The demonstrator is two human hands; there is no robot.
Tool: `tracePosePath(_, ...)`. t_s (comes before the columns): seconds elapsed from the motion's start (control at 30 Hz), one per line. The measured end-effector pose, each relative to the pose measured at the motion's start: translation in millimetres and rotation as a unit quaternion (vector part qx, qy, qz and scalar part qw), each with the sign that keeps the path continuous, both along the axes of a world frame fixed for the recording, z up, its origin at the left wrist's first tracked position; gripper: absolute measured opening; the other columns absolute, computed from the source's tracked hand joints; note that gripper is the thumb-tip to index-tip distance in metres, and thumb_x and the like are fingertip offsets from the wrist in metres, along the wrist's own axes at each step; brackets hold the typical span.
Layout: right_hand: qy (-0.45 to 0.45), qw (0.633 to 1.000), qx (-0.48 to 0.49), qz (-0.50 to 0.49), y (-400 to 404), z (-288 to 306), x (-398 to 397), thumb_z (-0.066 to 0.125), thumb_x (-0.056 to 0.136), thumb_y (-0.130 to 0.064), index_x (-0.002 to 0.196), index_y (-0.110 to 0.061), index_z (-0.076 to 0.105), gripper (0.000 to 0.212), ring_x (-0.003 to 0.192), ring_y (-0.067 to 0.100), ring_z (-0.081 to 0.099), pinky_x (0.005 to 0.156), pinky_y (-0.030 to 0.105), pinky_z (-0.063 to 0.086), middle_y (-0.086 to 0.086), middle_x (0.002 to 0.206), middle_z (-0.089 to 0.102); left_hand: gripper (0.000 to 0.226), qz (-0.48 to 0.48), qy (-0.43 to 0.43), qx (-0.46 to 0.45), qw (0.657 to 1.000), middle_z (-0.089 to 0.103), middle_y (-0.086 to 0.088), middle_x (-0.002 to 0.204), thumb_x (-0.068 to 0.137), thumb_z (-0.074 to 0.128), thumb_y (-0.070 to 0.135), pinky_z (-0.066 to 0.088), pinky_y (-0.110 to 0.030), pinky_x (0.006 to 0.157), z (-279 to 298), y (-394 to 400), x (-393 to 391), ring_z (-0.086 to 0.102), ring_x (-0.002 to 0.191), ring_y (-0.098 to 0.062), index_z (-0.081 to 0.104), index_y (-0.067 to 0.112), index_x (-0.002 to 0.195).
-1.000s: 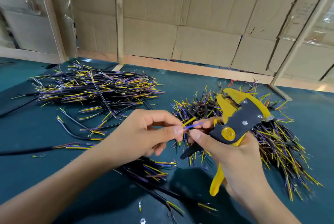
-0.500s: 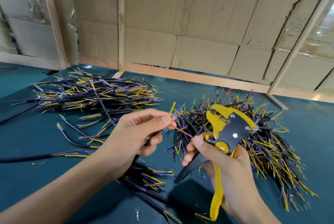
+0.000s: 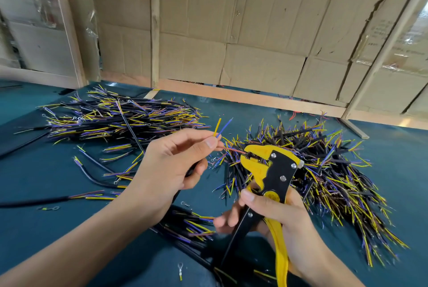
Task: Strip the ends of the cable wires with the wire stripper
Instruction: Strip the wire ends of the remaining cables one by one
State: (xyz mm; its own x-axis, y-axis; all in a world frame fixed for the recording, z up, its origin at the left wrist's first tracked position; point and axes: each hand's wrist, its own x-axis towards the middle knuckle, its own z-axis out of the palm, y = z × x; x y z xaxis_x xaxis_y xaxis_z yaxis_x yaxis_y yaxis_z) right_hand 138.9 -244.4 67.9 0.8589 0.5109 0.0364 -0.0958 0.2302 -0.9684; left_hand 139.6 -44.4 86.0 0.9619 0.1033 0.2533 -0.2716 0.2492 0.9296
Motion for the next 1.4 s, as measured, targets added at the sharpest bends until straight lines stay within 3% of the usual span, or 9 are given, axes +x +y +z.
tracePosePath(0.3,0.018,1.000,0.001,0.023,1,0,0,0.089,0.073,-0.032,0.078,-0.008,0.062,0.037,0.078,0.059,0.068,0.071,0.052,0.058,0.031,0.072,0.063,0.022,-0.019,-0.009,0.001,1.000,0.074,-0.008,0.093,0.079,0.072,0.029,0.023,-0.016,0.041,-2,-1,0,0.041,0.052,-0.011,0.078,0.014,0.094)
tracePosePath(0.43,0.026,0.999,0.021,0.017,4,0,-1,0.087,0.072,-0.024,0.073,-0.004,0.058,0.036,0.059,0.048,0.064,0.068,0.066,0.055,0.028,0.063,0.057,0.023,-0.021,-0.013,0.008,1.000,0.074,-0.011,0.092,0.079,0.072,0.029,0.026,-0.016,0.041,-3,-2,-2,0.041,0.052,-0.011,0.077,0.013,0.094)
tracePosePath(0.53,0.022,0.999,0.019,-0.017,9,0,-6,0.080,0.064,-0.025,0.059,-0.004,0.051,0.037,0.039,0.034,0.053,0.048,0.046,0.049,0.021,0.049,0.049,0.020,-0.013,-0.035,0.043,0.998,0.062,-0.008,0.065,0.080,0.072,0.031,0.026,-0.017,0.042,-1,-3,-4,0.037,0.049,-0.015,0.078,0.015,0.091)
tracePosePath(0.63,0.038,0.998,0.032,-0.040,11,-1,-10,0.080,0.055,-0.029,0.056,-0.005,0.046,0.041,0.034,0.028,0.045,0.043,0.036,0.044,0.016,0.045,0.042,0.015,0.010,-0.055,0.069,0.996,0.048,-0.006,0.055,0.081,0.072,0.031,0.026,-0.018,0.041,0,-7,-6,0.034,0.049,-0.019,0.077,0.018,0.087)
tracePosePath(0.8,0.050,0.993,0.102,0.042,8,9,-7,0.077,0.071,-0.014,0.077,0.001,0.055,0.028,0.061,0.043,0.059,0.067,0.061,0.052,0.028,0.067,0.054,0.011,0.061,-0.074,0.114,0.989,0.054,0.004,0.055,0.080,0.072,0.032,0.032,-0.017,0.044,0,-1,-4,0.043,0.049,-0.012,0.077,0.025,0.087)
tracePosePath(0.93,0.068,0.990,0.121,0.032,9,12,-5,0.087,0.066,-0.016,0.078,0.001,0.055,0.038,0.061,0.044,0.059,0.067,0.062,0.053,0.028,0.067,0.052,0.009,0.168,-0.184,0.302,0.920,0.067,0.014,0.076,0.090,0.069,0.026,0.044,-0.018,0.057,-1,11,-2,0.057,0.062,-0.006,0.076,0.032,0.093)
tracePosePath(1.07,0.070,0.992,0.091,0.044,9,12,-7,0.077,0.073,-0.013,0.076,0.001,0.058,0.024,0.061,0.043,0.061,0.068,0.061,0.053,0.028,0.067,0.055,0.012,0.216,-0.320,0.432,0.815,0.068,0.001,0.097,0.093,0.067,0.010,0.049,-0.024,0.077,-2,17,0,0.065,0.091,-0.011,0.075,0.010,0.102)
tracePosePath(1.17,0.061,0.994,0.072,0.053,8,11,-8,0.074,0.076,-0.013,0.076,0.002,0.059,0.021,0.063,0.042,0.062,0.069,0.061,0.054,0.028,0.068,0.057,0.014,0.225,-0.346,0.446,0.794,0.067,-0.002,0.098,0.092,0.066,0.006,0.049,-0.023,0.081,-4,17,0,0.064,0.093,-0.012,0.075,0.009,0.103)
tracePosePath(1.4,0.060,0.995,0.057,0.050,7,9,-9,0.076,0.073,-0.013,0.078,0.002,0.057,0.024,0.064,0.043,0.062,0.069,0.059,0.054,0.029,0.070,0.057,0.015,0.195,-0.348,0.441,0.804,0.066,-0.001,0.098,0.092,0.066,0.005,0.048,-0.023,0.076,-9,10,-1,0.063,0.089,-0.013,0.075,0.009,0.103)
